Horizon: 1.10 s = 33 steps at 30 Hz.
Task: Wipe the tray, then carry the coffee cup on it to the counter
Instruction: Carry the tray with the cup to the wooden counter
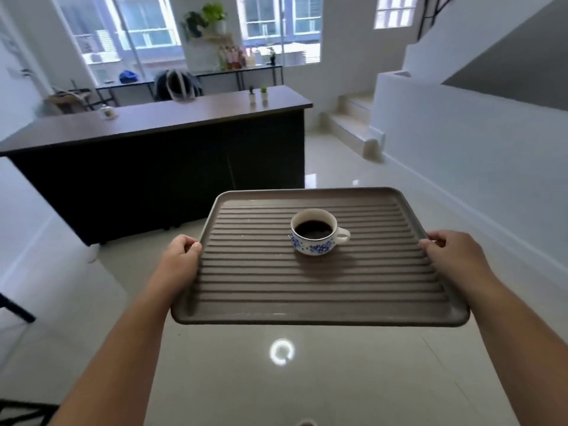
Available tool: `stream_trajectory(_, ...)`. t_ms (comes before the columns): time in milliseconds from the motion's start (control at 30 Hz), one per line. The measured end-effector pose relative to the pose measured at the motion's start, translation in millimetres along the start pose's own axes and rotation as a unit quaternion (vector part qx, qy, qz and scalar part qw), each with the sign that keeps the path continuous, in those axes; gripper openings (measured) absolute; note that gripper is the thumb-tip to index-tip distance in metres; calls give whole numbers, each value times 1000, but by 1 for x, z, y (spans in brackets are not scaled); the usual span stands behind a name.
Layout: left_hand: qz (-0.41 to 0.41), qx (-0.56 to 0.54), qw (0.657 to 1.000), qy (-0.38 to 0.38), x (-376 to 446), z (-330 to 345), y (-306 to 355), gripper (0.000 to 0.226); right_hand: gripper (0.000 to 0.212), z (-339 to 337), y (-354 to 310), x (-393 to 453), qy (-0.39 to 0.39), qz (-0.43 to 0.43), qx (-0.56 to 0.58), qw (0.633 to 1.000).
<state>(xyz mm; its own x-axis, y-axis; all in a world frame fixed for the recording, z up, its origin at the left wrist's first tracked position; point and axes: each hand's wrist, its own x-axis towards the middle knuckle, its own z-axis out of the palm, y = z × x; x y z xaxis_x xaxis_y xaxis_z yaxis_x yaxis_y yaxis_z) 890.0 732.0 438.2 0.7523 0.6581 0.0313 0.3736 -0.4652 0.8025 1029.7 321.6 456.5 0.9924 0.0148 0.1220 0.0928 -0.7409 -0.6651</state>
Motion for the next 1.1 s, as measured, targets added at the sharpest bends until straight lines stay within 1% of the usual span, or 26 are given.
stream_trajectory(133,-17,-8,999,38,50,10,0,17,20,38,-18,73,-31,-21,16,999)
stream_trajectory(300,-41,-22,997,68,135,25,5,19,19,87,-47,169,-66,-33,40,996)
stream_trajectory(433,-52,-15,995,83,214,38,20,19,18,123,-73,250,-70,-30,53,996)
stream_trajectory(533,-56,-32,994,88,275,51,29,17,17,144,-90,310,-64,-29,54,996)
stream_trajectory(733,-65,-42,993,87,397,93,41,15,13,194,-113,437,-70,-38,74,994)
stream_trajectory(933,-89,-41,989,113,518,130,53,15,19,255,-144,578,-98,-69,71,990)
stream_trajectory(1100,-120,-41,981,146,629,142,62,14,22,310,-204,698,-126,-104,61,985)
